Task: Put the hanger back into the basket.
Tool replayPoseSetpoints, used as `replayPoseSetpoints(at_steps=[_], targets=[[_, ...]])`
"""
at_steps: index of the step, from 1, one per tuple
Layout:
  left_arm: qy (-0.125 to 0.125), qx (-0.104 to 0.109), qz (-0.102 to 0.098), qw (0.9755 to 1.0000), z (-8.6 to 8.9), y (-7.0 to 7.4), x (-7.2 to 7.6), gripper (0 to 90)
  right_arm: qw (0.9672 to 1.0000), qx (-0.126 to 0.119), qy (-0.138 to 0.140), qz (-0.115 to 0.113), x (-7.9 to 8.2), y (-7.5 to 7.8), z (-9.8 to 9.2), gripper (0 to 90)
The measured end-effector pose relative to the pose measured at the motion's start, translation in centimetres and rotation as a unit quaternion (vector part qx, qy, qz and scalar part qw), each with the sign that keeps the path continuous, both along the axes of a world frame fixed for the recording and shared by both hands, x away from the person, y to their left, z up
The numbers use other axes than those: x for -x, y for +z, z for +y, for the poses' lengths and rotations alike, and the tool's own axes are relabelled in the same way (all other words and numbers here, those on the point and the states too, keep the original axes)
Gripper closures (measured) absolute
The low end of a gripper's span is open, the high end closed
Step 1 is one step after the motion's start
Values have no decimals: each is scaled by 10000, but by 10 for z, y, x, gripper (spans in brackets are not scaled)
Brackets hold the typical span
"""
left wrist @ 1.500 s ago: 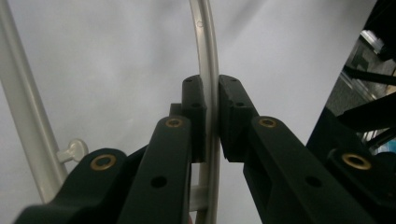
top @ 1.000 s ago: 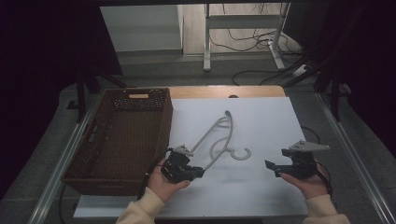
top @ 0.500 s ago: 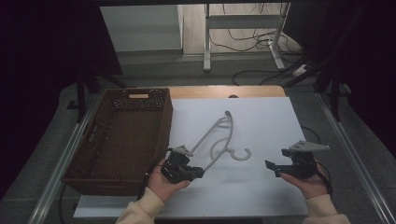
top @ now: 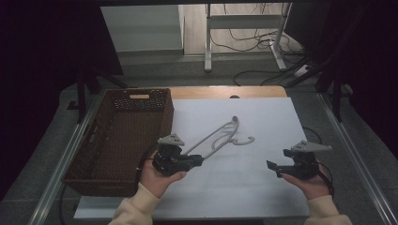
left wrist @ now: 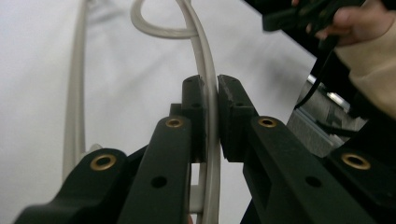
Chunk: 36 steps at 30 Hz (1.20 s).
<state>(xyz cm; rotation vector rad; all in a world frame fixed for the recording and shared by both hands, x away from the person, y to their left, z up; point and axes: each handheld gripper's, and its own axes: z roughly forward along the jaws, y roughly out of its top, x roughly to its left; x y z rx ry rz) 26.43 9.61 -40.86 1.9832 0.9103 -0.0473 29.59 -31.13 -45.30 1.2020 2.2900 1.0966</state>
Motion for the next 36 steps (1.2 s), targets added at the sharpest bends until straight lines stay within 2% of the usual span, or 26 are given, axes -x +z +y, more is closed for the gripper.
replayPoseSetpoints(at_steps=[2, 9, 19, 24, 29, 36], targets=[[51, 89, -75, 9999, 3, 7, 1, 821, 10000, -2, -10, 1, 0, 0, 0, 174], [108, 324, -197, 9992, 11, 15, 4, 821, 10000, 8, -7, -4, 0, 0, 0, 174], [117, 495, -327, 9982, 23, 27, 6, 821, 10000, 4, -7, 3, 0, 0, 0, 174], [165, 506, -379, 9979, 30, 33, 6, 821, 10000, 8, -7, 3, 0, 0, 0, 174], [270, 636, -429, 9967, 45, 40, 6, 821, 10000, 10, -15, 1, 0, 0, 0, 174], [442, 713, -552, 9949, 66, 52, 7, 821, 10000, 15, -16, 8, -1, -1, 0, 174]])
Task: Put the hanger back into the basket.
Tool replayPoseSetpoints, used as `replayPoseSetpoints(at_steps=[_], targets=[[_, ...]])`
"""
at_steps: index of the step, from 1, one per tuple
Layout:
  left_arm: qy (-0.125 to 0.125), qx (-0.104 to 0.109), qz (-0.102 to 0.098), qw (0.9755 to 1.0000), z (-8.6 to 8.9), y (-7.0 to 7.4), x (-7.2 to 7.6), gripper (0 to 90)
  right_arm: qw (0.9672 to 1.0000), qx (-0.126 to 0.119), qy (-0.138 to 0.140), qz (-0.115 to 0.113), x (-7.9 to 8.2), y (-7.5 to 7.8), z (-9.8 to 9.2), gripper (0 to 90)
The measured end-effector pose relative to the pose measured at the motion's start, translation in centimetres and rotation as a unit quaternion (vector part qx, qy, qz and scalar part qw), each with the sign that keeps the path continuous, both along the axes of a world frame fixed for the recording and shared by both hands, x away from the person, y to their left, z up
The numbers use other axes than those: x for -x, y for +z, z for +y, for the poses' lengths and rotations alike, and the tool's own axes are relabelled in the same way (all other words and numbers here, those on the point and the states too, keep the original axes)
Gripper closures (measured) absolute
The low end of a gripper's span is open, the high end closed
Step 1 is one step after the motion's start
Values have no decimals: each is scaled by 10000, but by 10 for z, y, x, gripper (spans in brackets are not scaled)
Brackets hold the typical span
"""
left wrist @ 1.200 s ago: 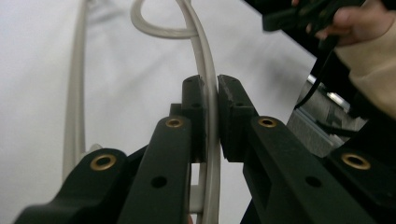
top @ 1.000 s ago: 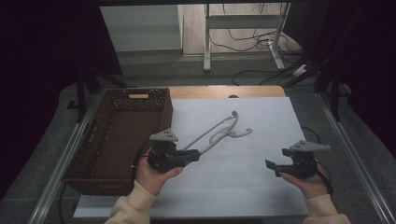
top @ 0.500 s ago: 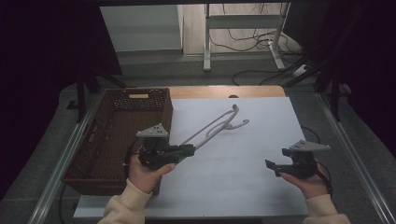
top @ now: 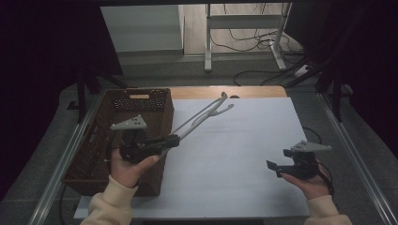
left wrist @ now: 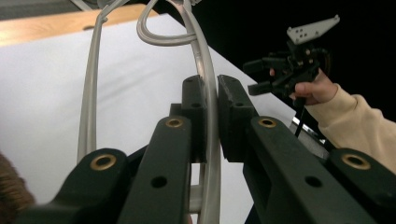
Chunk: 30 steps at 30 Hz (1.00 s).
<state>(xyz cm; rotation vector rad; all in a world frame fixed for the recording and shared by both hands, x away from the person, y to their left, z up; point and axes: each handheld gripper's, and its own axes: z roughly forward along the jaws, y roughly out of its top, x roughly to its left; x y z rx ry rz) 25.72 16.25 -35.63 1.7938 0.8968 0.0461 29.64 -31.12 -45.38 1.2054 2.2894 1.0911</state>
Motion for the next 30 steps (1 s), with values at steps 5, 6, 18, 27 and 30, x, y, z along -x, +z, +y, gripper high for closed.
replayPoseSetpoints(at_steps=[5, 6, 18, 27, 30], targets=[[138, 68, -50, 9999, 18, 7, 2, 821, 10000, 5, -4, 0, 0, 0, 0, 174], [147, 88, -60, 9998, 21, 8, 2, 821, 10000, 6, -3, 2, 0, 0, 0, 174], [459, 359, -124, 9982, 73, 11, 12, 821, 10000, 32, -15, 20, -1, -1, 1, 175], [619, 486, -105, 9968, 99, 5, 18, 821, 10000, 49, -24, 40, -1, -2, 1, 175], [680, 449, -83, 9966, 109, 3, 20, 821, 10000, 52, -21, 54, -1, -3, 2, 175]])
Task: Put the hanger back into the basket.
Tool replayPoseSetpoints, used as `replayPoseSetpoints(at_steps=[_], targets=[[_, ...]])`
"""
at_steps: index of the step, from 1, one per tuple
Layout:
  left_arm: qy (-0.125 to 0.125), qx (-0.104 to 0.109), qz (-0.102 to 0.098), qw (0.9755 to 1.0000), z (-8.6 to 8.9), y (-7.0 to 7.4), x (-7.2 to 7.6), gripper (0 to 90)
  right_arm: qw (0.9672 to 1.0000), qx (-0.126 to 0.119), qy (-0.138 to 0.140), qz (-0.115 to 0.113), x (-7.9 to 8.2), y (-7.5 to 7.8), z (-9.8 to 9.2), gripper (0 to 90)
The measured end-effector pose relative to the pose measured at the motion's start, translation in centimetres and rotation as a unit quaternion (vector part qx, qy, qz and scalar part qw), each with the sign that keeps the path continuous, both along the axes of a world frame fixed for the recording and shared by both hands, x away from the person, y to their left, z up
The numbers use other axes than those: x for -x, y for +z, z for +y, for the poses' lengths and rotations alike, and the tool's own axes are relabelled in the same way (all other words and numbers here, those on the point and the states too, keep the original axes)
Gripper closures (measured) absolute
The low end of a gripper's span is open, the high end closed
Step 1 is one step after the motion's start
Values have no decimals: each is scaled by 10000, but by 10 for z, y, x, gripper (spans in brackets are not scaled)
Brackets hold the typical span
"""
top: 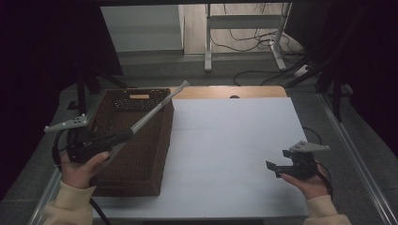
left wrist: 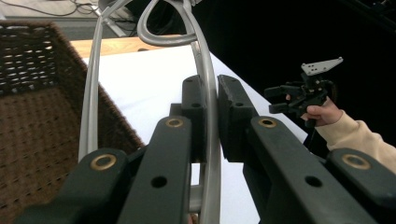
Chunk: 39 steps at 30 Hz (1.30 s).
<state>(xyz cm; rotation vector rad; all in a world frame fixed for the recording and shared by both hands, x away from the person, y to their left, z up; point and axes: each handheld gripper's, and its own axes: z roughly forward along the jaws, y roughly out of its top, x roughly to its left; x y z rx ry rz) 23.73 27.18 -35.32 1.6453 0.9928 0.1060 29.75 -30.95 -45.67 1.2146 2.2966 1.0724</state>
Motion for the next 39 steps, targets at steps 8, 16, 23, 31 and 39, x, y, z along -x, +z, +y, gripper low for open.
replayPoseSetpoints(at_steps=[8, 16, 23, 31, 39], targets=[[83, 54, 12, 10000, 22, -7, 5, 821, 10000, 12, 1, 18, 0, -1, 1, 175], [155, 153, 9, 9998, 45, -15, 15, 821, 10000, 18, 2, 27, 0, -1, 1, 175], [268, 222, 92, 9994, 65, -26, 21, 821, 10000, 47, 17, 47, 0, -2, 3, 175], [275, 254, 237, 9990, 74, -38, 20, 820, 10000, 68, 6, 59, -1, -3, 3, 175], [265, 304, 400, 9984, 83, -54, 9, 820, 9999, 72, 31, 75, -1, -3, 3, 174]])
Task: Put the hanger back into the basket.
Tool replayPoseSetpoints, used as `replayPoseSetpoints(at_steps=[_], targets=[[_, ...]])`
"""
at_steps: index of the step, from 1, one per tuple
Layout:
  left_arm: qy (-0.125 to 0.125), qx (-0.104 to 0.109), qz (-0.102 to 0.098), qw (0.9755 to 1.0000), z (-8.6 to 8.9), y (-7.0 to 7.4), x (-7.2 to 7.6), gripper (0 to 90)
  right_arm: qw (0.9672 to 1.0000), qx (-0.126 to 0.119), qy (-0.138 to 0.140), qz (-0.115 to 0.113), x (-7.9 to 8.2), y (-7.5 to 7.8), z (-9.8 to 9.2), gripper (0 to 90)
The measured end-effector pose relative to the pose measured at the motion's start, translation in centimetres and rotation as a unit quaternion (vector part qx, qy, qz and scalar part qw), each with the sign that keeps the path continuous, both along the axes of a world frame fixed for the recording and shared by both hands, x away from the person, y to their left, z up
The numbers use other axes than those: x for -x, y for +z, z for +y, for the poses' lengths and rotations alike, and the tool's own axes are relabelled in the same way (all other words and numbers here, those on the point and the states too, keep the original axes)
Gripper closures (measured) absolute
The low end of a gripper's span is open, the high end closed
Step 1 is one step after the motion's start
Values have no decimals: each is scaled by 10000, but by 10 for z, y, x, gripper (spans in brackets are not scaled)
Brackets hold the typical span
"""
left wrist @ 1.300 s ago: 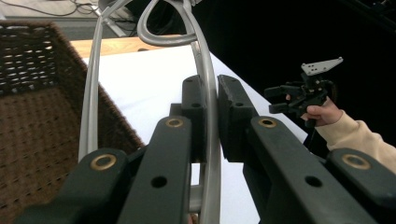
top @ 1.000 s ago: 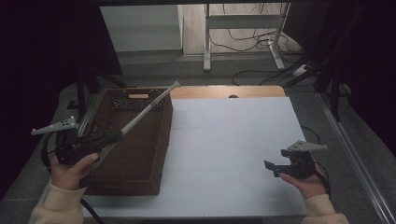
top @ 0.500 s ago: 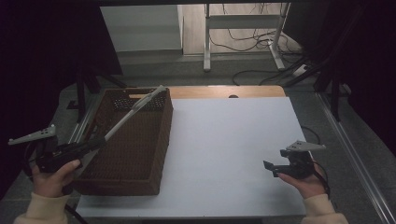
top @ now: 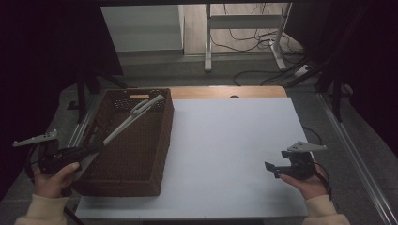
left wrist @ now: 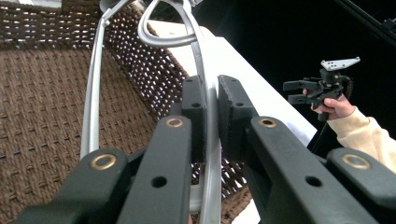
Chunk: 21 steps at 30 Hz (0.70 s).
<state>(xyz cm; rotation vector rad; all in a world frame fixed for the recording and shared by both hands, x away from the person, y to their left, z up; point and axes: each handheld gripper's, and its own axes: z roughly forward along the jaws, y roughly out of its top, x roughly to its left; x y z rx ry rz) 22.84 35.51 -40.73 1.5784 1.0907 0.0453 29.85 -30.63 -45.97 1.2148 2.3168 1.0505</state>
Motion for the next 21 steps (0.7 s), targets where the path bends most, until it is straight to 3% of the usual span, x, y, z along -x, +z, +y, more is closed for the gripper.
replayPoseSetpoints(at_steps=[6, 7, 8, 9, 10, 11, 17, 21], targets=[[-90, 30, 93, 9999, 8, -10, -11, 817, 10000, 11, 15, 20, 0, -1, 0, 174], [-60, 112, 315, 9994, 12, -18, -17, 813, 10000, 9, 12, 24, 0, 0, 0, 174], [160, 96, 362, 9992, 14, -22, -18, 790, 10000, -4, 15, 24, 0, 0, 0, 174], [333, 141, 447, 9983, 17, -24, -20, 695, 10000, -27, 23, 16, 1, 0, 0, 174], [333, 141, 447, 9983, 17, -24, -20, 578, 10000, -27, 23, 16, 1, 0, 0, 174], [522, 135, 510, 9972, 20, -27, -20, 515, 10000, -36, 31, 6, 2, 2, 1, 174], [507, -274, 346, 9977, 10, -19, -10, 390, 10000, -6, 57, 19, 1, 0, 2, 174], [447, -368, 237, 9980, -2, -14, -8, 353, 10000, -25, 46, 27, 0, 1, 3, 174]])
